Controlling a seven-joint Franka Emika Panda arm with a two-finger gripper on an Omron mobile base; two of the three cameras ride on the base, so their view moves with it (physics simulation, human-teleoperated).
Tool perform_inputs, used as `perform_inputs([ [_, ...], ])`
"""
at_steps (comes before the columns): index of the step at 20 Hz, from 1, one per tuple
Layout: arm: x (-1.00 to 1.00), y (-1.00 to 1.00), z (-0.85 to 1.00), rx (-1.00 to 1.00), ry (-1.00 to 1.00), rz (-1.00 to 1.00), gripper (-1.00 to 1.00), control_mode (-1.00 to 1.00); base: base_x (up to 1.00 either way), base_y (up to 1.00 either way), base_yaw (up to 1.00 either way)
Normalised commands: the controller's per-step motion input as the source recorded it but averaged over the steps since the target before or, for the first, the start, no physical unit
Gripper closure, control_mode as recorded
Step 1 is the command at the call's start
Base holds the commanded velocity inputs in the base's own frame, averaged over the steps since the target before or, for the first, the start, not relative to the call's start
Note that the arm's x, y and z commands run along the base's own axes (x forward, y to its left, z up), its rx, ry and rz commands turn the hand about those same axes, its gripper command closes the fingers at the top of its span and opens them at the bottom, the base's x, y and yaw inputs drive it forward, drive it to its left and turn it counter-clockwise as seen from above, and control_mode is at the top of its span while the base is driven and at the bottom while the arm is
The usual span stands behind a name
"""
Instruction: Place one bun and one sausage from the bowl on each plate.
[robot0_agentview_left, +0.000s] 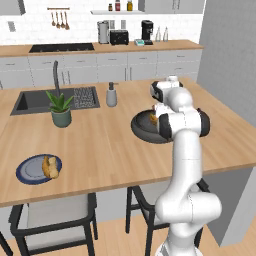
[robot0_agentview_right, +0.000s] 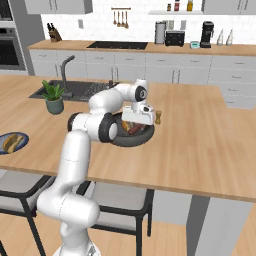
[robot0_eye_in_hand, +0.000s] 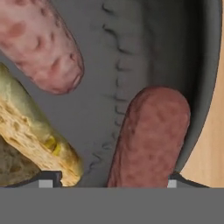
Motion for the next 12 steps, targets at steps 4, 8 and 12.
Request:
perform_inputs([
  [4,-0.30,0.00,-0.02,0.00,0.00,0.00,1.00,-1.00,0.00,0.00,0.00],
  [8,-0.47,0.00,0.11,0.00,-0.01,0.04,1.00,-1.00,0.00,0.00,0.00],
  [12,-0.90,0.27,0.48,0.00,-0.04,0.12,1.00,-1.00,0.00,0.00,0.00],
])
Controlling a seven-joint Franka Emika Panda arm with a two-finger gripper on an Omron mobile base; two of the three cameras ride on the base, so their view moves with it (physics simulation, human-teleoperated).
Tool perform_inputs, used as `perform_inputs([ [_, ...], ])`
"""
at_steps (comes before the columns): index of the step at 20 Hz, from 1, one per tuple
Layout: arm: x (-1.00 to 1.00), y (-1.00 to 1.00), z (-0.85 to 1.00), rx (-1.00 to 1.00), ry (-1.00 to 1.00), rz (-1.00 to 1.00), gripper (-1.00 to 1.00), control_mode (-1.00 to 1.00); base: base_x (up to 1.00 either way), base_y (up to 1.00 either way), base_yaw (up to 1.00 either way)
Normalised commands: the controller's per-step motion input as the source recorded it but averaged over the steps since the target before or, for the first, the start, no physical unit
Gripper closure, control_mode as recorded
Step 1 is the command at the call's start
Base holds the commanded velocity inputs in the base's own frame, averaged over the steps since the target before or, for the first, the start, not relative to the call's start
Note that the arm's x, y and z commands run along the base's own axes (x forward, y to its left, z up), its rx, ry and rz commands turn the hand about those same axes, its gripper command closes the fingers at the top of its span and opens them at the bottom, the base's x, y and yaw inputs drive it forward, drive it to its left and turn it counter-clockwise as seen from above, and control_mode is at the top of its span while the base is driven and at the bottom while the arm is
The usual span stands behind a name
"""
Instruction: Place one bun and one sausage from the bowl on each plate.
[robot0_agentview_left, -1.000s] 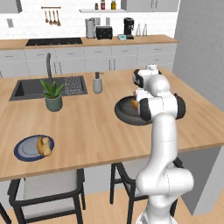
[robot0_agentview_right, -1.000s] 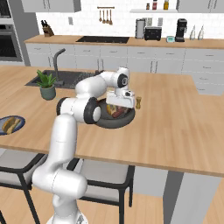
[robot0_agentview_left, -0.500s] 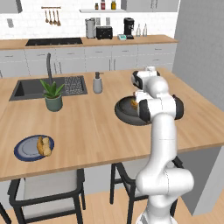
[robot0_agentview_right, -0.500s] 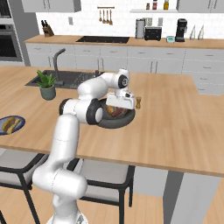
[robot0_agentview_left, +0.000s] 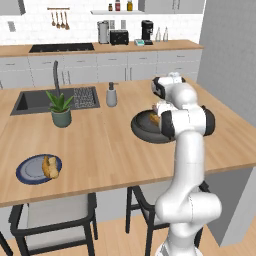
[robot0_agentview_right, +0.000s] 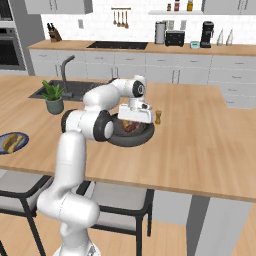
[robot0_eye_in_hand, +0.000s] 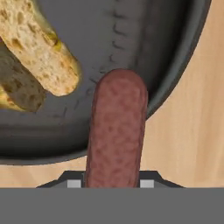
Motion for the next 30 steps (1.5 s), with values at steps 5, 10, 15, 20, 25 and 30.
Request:
perform_inputs([
  [5,-0.98,0.95,0.19,-0.03,0.00,0.13,1.00,-1.00,0.00,0.00,0.00],
  [10,-0.93,1.00,0.15,0.00,0.00,0.20,1.00,-1.00,0.00,0.00,0.00],
  [15,-0.89,0.99,0.39,0.09,-0.06,0.12,1.00,-1.00,0.00,0.00,0.00],
  [20,-0.29,1.00,0.13,0.13,-0.10,0.06,1.00,-1.00,0.00,0.00,0.00],
  [25,0.13,1.00,0.04,0.11,0.00,0.14,1.00,-1.00,0.00,0.00,0.00],
  [30,0.03,1.00,0.00,0.01,0.02,0.20,1.00,-1.00,0.00,0.00,0.00],
])
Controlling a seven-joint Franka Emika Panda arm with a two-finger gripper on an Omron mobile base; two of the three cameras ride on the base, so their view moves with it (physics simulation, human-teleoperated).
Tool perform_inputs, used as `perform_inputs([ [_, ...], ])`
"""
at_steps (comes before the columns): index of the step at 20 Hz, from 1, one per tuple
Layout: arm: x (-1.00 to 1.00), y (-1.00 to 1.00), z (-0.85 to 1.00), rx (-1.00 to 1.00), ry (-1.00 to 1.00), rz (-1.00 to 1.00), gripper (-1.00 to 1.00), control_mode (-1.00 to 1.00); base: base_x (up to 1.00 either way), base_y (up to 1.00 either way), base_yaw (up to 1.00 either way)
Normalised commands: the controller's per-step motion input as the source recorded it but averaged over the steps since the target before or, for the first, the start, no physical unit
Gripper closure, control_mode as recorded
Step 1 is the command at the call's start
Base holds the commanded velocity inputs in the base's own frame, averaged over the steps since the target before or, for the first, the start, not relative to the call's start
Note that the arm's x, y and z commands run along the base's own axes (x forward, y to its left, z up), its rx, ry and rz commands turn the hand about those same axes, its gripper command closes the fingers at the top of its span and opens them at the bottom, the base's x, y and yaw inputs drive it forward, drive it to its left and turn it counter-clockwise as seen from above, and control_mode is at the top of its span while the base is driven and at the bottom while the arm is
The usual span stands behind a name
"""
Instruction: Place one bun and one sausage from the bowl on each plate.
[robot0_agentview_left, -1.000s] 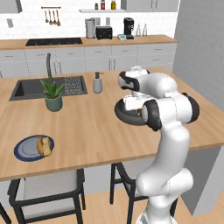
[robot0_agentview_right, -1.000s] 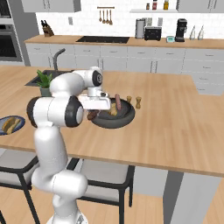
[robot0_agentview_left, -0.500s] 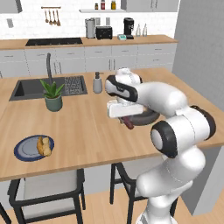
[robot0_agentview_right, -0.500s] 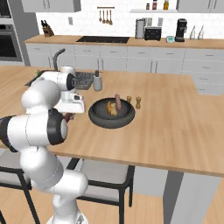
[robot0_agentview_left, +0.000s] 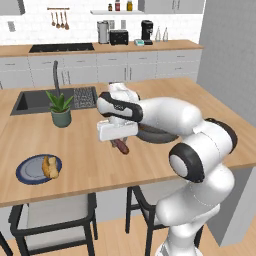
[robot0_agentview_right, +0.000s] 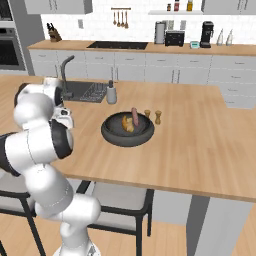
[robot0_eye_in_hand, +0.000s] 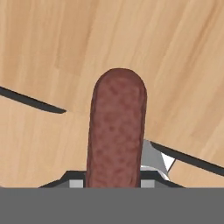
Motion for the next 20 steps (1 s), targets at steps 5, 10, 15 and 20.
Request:
perform_inputs([
  [5,0.00,1.00,0.00,0.00,0.09,0.12,1.00,-1.00,0.00,0.00,0.00],
  [10,0.00,0.86,0.00,0.01,0.09,-0.05,1.00,-1.00,0.00,0.00,0.00],
  [15,-0.01,0.66,0.00,0.02,0.01,-0.27,1.00,-1.00,0.00,0.00,0.00],
  [20,-0.05,0.70,-0.13,0.00,-0.13,-0.17,1.00,-1.00,0.00,0.00,0.00],
])
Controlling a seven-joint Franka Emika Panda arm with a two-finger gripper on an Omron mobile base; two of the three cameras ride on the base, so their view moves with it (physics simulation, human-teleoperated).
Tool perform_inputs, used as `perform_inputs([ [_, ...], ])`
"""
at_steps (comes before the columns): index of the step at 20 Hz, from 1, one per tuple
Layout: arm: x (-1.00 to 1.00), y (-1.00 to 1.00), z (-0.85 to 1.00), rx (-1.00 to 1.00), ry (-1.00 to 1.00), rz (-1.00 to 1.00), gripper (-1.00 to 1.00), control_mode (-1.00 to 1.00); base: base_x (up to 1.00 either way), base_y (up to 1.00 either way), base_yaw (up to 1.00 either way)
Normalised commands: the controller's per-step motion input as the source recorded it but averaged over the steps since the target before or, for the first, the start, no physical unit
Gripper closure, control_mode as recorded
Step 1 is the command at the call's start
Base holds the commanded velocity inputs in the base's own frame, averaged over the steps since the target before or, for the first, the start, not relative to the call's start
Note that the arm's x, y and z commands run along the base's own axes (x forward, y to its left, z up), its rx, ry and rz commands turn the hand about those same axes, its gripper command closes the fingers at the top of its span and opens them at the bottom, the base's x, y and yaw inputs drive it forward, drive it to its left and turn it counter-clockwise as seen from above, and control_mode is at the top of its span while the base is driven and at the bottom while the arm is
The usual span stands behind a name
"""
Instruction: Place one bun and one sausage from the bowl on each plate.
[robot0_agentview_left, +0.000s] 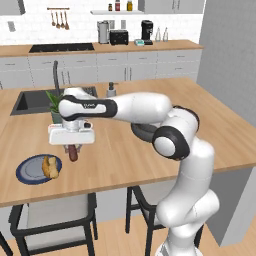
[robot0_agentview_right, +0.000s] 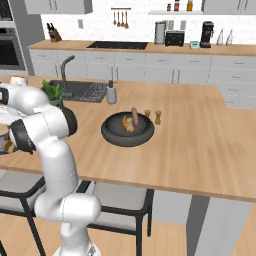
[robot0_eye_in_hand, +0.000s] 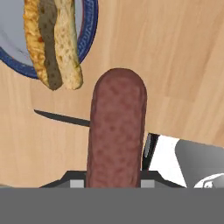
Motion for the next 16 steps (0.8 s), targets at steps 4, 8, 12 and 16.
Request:
perform_inputs([
  [4,-0.06,0.41,-0.06,0.00,-0.12,-0.10,1.00,-1.00,0.00,0.00,0.00],
  [8,-0.18,0.28,-0.05,0.00,-0.04,-0.03,1.00,-1.00,0.00,0.00,0.00],
  [12,0.00,0.34,0.00,0.00,-0.08,-0.01,1.00,-1.00,0.00,0.00,0.00],
  [16,0.09,0.33,-0.02,-0.01,-0.02,0.00,1.00,-1.00,0.00,0.00,0.00],
])
